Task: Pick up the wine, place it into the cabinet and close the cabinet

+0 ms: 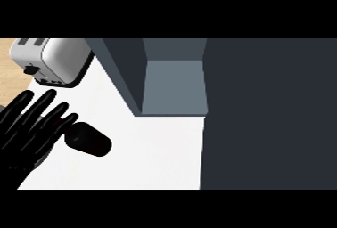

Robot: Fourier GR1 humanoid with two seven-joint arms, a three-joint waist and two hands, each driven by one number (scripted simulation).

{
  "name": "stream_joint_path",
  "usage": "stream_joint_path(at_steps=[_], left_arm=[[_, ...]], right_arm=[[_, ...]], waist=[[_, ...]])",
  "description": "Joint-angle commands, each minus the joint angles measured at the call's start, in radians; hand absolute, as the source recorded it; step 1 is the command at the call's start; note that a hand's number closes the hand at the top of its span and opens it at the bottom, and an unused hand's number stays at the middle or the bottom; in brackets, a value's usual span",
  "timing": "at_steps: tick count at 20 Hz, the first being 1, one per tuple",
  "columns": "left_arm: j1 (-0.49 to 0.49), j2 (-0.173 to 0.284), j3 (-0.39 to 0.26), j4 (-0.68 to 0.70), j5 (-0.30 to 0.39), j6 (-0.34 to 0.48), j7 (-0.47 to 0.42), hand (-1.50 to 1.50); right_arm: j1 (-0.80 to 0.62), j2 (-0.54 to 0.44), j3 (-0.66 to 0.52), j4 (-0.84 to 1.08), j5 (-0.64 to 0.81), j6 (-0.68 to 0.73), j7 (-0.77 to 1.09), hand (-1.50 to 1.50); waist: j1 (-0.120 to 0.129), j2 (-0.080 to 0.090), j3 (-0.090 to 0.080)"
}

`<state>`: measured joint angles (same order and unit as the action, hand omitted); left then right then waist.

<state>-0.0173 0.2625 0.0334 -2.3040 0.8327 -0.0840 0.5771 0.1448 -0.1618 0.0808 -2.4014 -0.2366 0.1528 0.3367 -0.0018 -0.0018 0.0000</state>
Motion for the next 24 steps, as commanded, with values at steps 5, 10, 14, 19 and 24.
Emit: stream_joint_path(at_steps=[5, 10, 14, 19, 24], left_arm=[[-0.051, -0.017, 0.007, -0.092, 0.007, 0.141, 0.091, -1.50], [-0.085, 0.036, 0.146, -0.025, 0.065, 0.121, 0.123, -1.50], [-0.130, 0.064, 0.184, -0.006, 0.070, 0.149, 0.157, -1.50], [-0.082, 0.113, 0.318, 0.075, 0.119, 0.024, 0.135, -1.50], [-0.130, 0.117, 0.329, 0.171, 0.124, -0.009, 0.123, -1.50]], right_arm=[[0.030, 0.007, 0.019, -0.182, -0.007, -0.032, 0.127, -1.50], [-0.053, 0.001, -0.017, -0.159, -0.018, -0.059, 0.184, -1.50], [-0.047, -0.004, -0.031, -0.159, -0.028, -0.041, 0.165, -1.50], [-0.063, 0.011, -0.016, -0.198, -0.007, -0.081, 0.202, -1.50], [-0.137, 0.002, -0.007, -0.166, 0.022, -0.086, 0.230, -1.50]], waist=[[-0.004, -0.001, 0.000], [-0.001, 0.000, 0.000], [-0.004, 0.000, 0.000], [-0.003, -0.001, -0.001], [-0.004, 0.001, 0.000]])
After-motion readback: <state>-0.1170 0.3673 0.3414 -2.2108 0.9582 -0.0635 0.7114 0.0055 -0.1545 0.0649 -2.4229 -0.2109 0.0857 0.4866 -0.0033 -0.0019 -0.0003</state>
